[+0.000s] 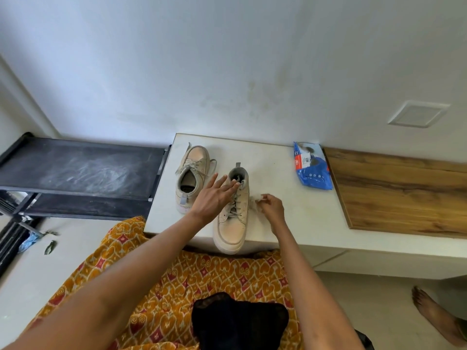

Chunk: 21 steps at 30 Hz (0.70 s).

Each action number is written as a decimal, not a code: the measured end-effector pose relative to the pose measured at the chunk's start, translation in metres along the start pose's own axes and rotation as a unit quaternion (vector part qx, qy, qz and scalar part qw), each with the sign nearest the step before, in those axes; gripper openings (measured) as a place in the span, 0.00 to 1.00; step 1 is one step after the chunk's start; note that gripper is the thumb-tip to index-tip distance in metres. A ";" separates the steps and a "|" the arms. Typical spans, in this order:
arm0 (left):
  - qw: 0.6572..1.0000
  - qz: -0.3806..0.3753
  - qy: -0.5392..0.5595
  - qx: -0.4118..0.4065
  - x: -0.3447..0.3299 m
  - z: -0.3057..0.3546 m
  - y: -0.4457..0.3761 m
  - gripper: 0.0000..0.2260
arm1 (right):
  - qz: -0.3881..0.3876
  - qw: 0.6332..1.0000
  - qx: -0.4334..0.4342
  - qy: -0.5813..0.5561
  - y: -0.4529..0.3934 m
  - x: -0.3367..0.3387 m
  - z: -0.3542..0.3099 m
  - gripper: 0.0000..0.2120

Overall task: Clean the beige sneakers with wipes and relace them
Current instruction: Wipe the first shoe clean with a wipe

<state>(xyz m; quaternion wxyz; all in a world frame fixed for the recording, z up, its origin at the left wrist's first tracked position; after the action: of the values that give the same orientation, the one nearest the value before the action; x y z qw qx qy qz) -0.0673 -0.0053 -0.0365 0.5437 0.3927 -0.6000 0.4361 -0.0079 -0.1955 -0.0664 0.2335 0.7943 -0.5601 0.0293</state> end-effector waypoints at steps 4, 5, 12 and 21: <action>1.000 -0.011 -0.010 0.014 0.001 0.002 -0.001 0.25 | -0.014 1.000 -0.002 -0.009 -0.024 -0.017 -0.029 0.11; 1.000 -0.015 -0.014 0.016 0.002 0.002 -0.001 0.25 | -0.039 0.999 -0.015 -0.026 -0.025 -0.021 -0.031 0.12; 0.998 -0.001 -0.053 0.014 0.005 0.004 -0.005 0.26 | -0.075 0.989 -0.018 -0.130 0.026 -0.030 -0.011 0.15; 0.998 0.003 -0.059 0.008 0.008 0.005 -0.007 0.28 | -0.067 0.998 -0.004 0.014 0.076 -0.016 0.018 0.05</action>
<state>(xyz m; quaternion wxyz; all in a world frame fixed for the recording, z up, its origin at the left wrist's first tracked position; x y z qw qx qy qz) -0.0631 -0.0119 -0.0280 0.5032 0.4205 -0.6282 0.4188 -0.0864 -0.2087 -0.0618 0.2458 0.8286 -0.5025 0.0219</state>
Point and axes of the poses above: each hand's wrist, its own y-axis away from the middle knuckle, its own x-axis out of the back of the hand, z = x × y, the point moved 2 cm from there along -y, towards the middle knuckle, and after that the axes turned 10 degrees about -z, right-handed, at the moved point
